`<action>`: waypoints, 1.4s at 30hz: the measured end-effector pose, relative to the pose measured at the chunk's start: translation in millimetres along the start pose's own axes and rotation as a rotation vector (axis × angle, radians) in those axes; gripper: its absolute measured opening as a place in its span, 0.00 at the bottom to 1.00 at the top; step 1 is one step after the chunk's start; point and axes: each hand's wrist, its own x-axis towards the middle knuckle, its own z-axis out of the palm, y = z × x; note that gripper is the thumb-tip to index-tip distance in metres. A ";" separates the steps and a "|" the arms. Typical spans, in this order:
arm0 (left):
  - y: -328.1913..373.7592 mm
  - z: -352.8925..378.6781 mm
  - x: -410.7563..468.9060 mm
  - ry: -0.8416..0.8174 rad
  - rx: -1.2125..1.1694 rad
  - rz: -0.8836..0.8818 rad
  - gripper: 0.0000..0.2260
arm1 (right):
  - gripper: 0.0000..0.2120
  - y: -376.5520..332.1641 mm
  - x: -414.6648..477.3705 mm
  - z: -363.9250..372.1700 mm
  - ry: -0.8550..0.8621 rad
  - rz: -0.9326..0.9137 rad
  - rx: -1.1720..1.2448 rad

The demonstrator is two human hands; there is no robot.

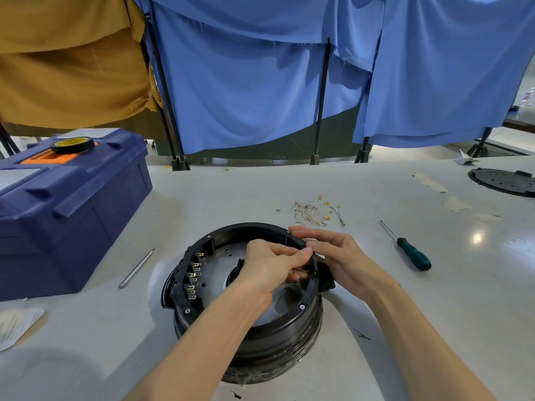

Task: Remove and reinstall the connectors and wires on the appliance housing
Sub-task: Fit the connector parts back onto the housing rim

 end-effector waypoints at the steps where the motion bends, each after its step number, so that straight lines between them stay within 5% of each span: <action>1: -0.3 -0.1 -0.2 0.002 0.002 0.006 0.04 | 0.13 0.2 0.1 0.3 -0.004 -0.009 0.006; 27: -3.1 -3.2 3.8 -0.020 0.092 0.022 0.08 | 0.08 11.0 -1.7 3.5 0.068 -0.031 -0.027; 36: 4.3 -9.5 0.3 -0.103 -0.020 -0.107 0.12 | 0.20 2.1 -11.1 1.4 -0.092 0.080 0.041; 42: 3.0 -10.0 -0.8 -0.116 0.008 -0.135 0.12 | 0.24 8.4 -10.7 7.3 -0.001 0.158 0.089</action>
